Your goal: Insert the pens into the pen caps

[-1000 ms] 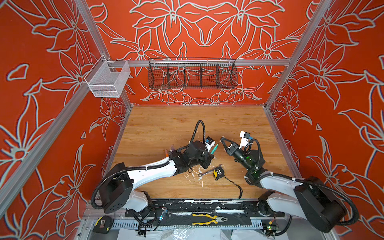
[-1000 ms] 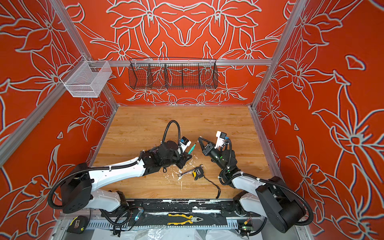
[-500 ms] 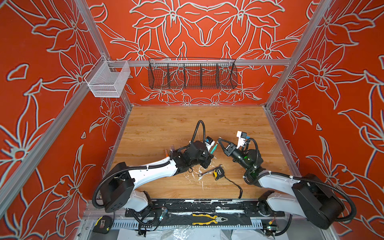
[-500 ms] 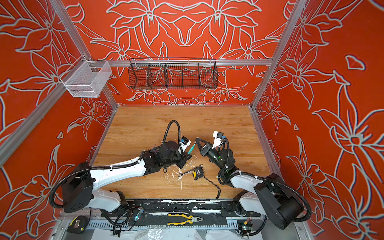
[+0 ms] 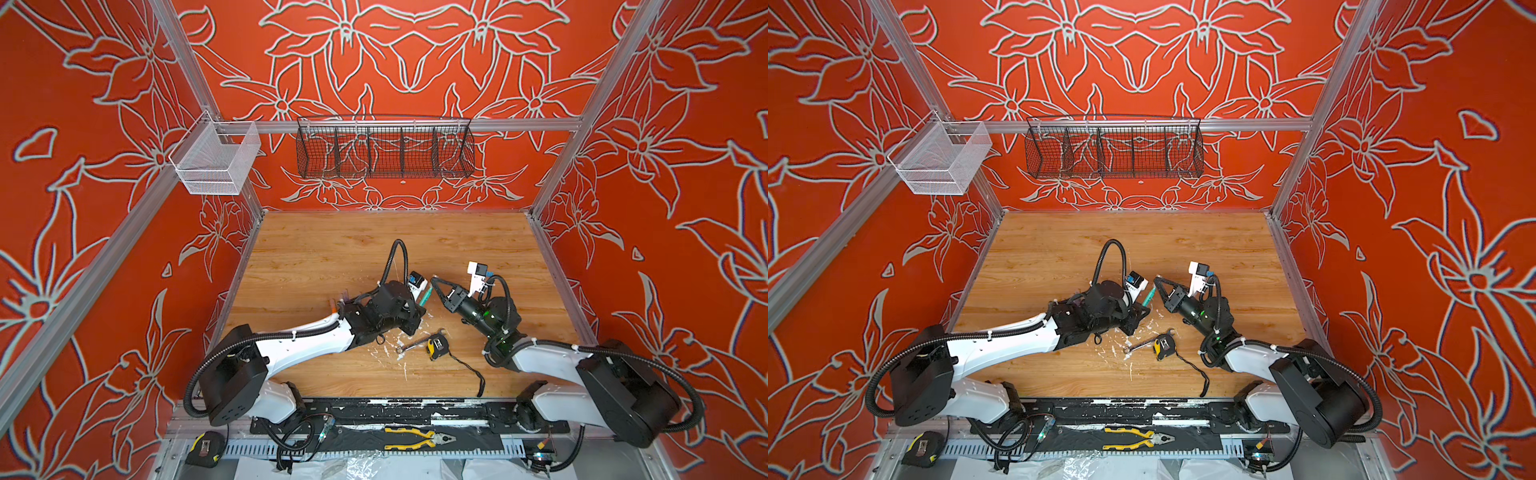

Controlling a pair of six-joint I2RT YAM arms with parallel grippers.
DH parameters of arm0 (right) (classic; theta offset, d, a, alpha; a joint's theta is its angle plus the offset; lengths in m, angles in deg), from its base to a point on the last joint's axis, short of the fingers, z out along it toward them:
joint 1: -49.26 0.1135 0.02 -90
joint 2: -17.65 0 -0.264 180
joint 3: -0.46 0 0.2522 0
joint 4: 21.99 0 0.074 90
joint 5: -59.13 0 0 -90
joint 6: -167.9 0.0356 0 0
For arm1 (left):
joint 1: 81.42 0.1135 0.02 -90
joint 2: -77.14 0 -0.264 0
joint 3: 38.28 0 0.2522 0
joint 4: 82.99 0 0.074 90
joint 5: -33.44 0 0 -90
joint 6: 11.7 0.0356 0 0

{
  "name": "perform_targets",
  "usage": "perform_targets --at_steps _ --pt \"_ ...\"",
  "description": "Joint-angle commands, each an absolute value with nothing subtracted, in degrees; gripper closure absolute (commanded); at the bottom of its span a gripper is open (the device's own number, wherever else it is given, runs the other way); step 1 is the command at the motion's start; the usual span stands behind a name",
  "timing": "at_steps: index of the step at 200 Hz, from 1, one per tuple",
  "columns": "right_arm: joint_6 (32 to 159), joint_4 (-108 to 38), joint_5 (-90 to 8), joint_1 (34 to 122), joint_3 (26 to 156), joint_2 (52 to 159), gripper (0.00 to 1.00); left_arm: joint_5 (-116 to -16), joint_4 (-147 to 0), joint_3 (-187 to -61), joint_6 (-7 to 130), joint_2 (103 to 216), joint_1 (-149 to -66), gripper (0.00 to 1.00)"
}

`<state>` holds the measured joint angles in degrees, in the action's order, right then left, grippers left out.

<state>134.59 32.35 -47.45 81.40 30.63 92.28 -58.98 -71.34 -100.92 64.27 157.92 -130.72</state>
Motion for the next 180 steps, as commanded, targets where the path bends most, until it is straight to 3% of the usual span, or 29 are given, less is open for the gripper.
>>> perform_targets --at_steps 1,128,180 --pt "134.9 34.7 -49.0 83.0 32.7 94.0 1.0 -64.2 -75.4 -98.5 60.8 154.6 -127.7 1.0" --pt "136.4 34.8 -48.4 89.0 34.0 95.2 1.0 -68.2 -83.7 -91.2 57.7 148.6 -123.0 1.0" --pt "136.2 32.6 -47.4 88.6 33.6 92.7 0.61 -68.0 -84.0 -90.4 58.9 147.5 -123.0 1.0"
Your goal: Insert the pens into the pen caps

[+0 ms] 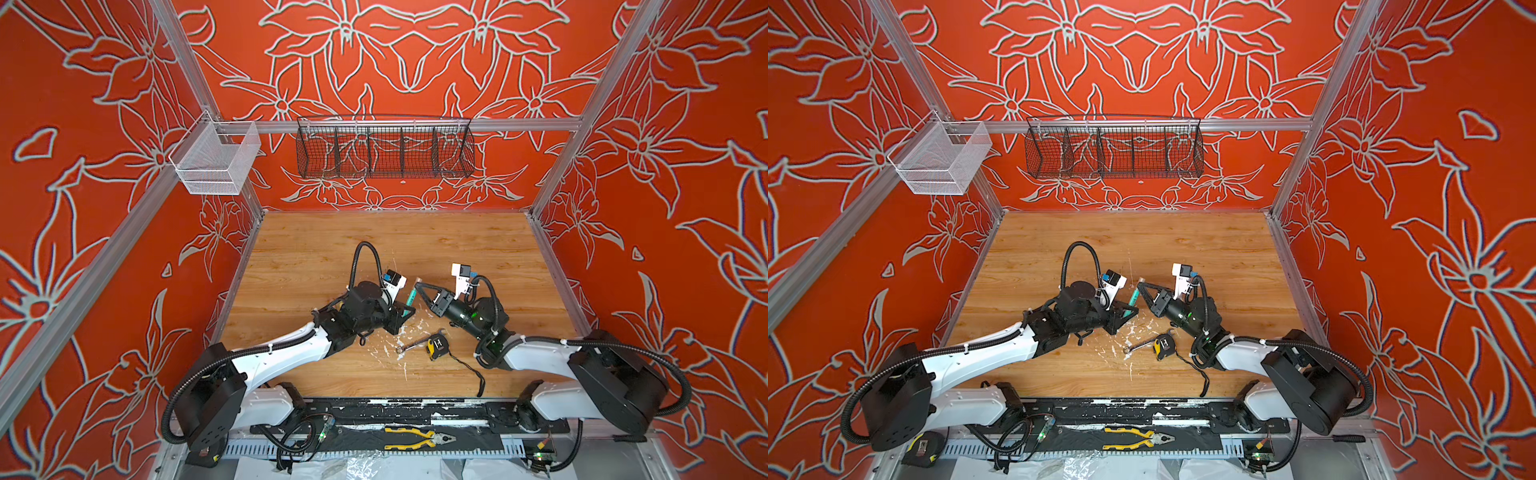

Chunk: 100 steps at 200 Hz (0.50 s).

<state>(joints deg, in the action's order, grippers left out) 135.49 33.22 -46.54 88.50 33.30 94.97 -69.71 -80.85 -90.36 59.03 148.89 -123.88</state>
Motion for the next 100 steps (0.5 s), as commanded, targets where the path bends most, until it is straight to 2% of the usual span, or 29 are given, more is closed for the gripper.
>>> perform_targets --at_steps 1,9,27,33,59,100 --pt "136.2 32.4 -47.3 88.5 33.6 92.6 0.6 -68.0 -84.0 -90.5 59.0 147.5 -123.0 1.0" --pt "136.5 31.3 -47.4 88.0 33.6 91.8 0.53 -68.2 -83.7 -90.5 59.4 147.6 -123.1 1.0" --pt "136.8 29.1 -49.4 86.4 34.2 90.3 0.24 -68.1 -83.1 -90.8 59.8 147.6 -123.1 1.0" --pt "136.9 28.6 -50.0 85.8 34.3 89.7 0.2 -68.2 -83.0 -90.9 59.9 147.6 -123.1 1.0" --pt "137.0 25.7 -50.0 83.7 34.0 86.4 0.2 -69.1 -82.8 -91.1 60.6 147.8 -123.2 1.0" --pt "133.9 14.7 -48.4 82.0 35.3 80.4 0.29 -67.8 -79.2 -93.8 63.4 149.4 -125.5 1.0"
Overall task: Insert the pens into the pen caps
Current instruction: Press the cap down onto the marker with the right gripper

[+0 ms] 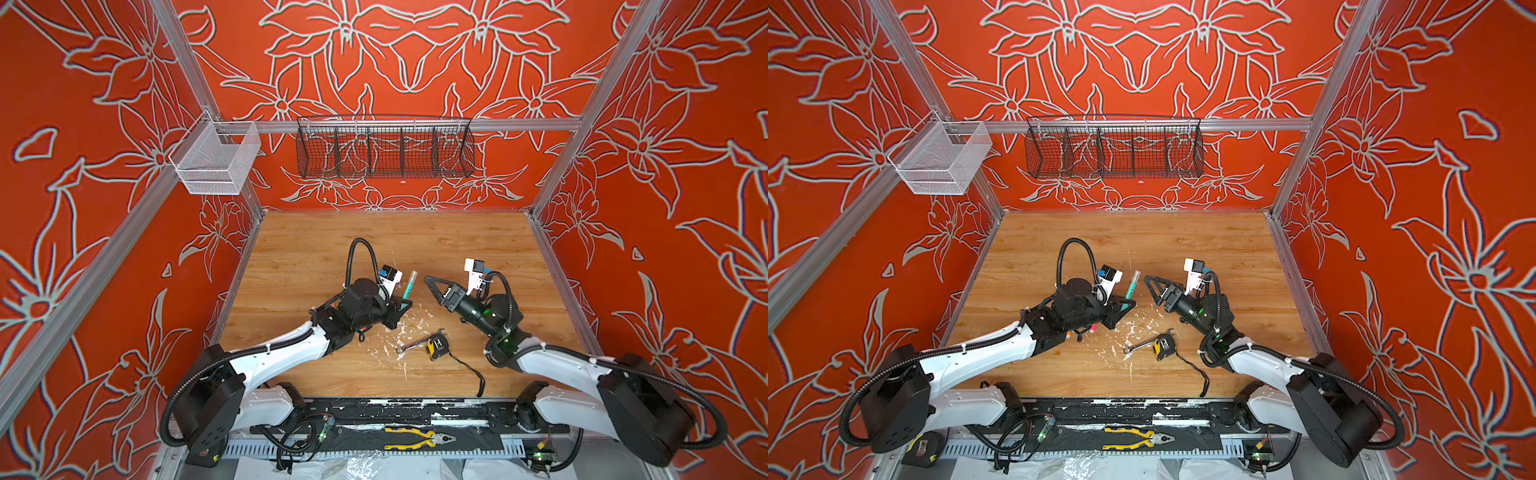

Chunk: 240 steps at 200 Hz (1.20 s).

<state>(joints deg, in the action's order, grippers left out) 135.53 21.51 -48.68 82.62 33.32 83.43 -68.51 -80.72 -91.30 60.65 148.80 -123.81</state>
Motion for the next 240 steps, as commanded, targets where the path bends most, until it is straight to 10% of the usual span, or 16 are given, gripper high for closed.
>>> perform_targets --at_steps 1,125,240 --pt "133.7 14.5 -48.3 81.9 35.3 80.3 0.29 -67.7 -79.1 -93.9 63.5 149.5 -125.6 1.0" --pt "130.2 6.5 -50.7 81.9 39.0 78.0 0.49 -56.7 -73.5 -98.6 69.6 152.7 -133.7 1.0" --pt "130.2 7.5 -54.3 82.7 40.9 81.9 0.94 -51.9 -74.1 -100.1 69.4 154.3 -134.0 1.0"
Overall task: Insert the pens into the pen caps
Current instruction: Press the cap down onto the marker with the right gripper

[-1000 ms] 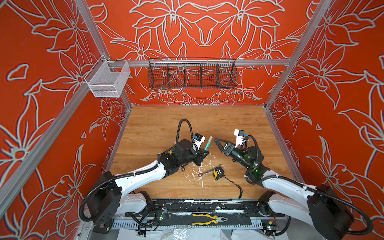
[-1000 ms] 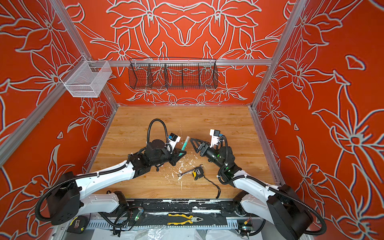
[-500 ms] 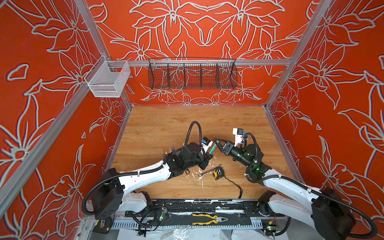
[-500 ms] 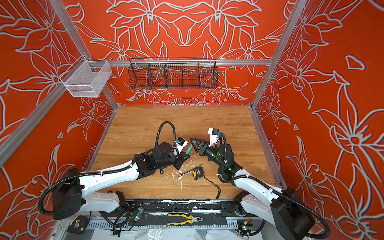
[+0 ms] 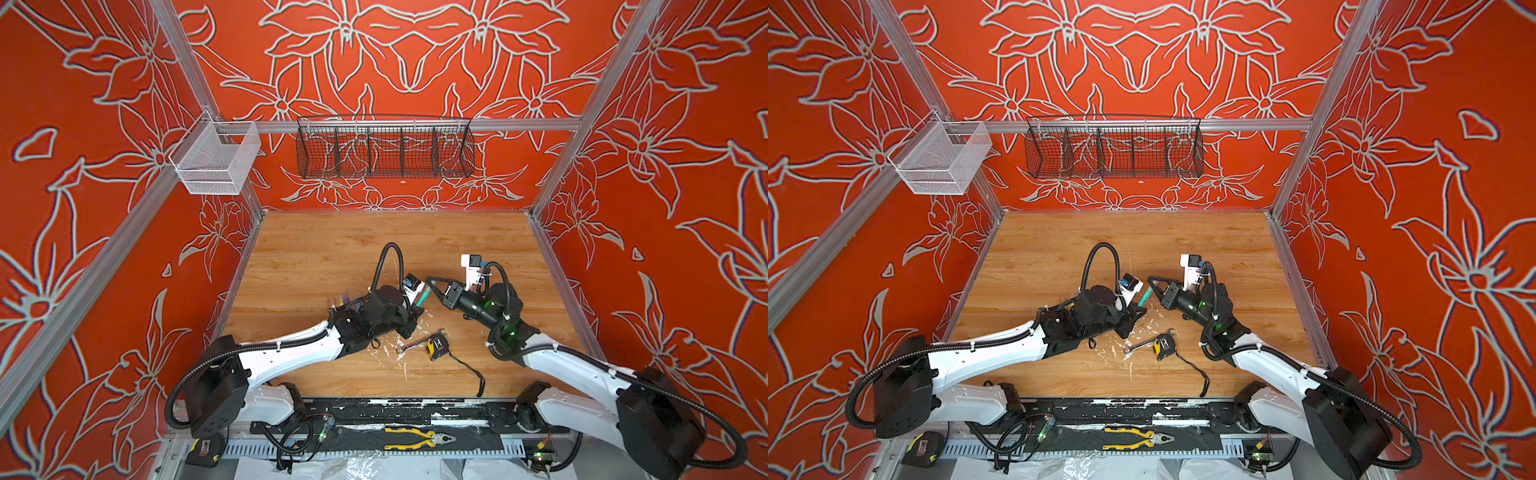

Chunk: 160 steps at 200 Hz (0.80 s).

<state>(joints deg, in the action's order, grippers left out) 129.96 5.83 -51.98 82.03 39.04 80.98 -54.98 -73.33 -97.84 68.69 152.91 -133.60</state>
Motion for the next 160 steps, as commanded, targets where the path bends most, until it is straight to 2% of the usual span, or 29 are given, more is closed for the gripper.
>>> perform_targets --at_steps 1,36,86,160 --pt "130.2 7.5 -54.3 82.7 40.9 82.0 0.94 -51.7 -74.1 -100.3 69.3 154.4 -134.0 1.0" --pt "130.0 8.1 -54.6 83.0 40.9 83.6 1.0 -50.2 -73.0 -104.7 67.6 155.1 -133.9 1.0" --pt "131.5 15.6 -56.0 83.2 38.8 86.5 1.0 -48.1 -74.1 -110.2 68.1 154.6 -131.3 1.0" --pt "129.6 14.5 -55.8 84.1 39.8 88.5 1.0 -49.8 -75.9 -116.1 67.2 154.8 -124.8 1.0"
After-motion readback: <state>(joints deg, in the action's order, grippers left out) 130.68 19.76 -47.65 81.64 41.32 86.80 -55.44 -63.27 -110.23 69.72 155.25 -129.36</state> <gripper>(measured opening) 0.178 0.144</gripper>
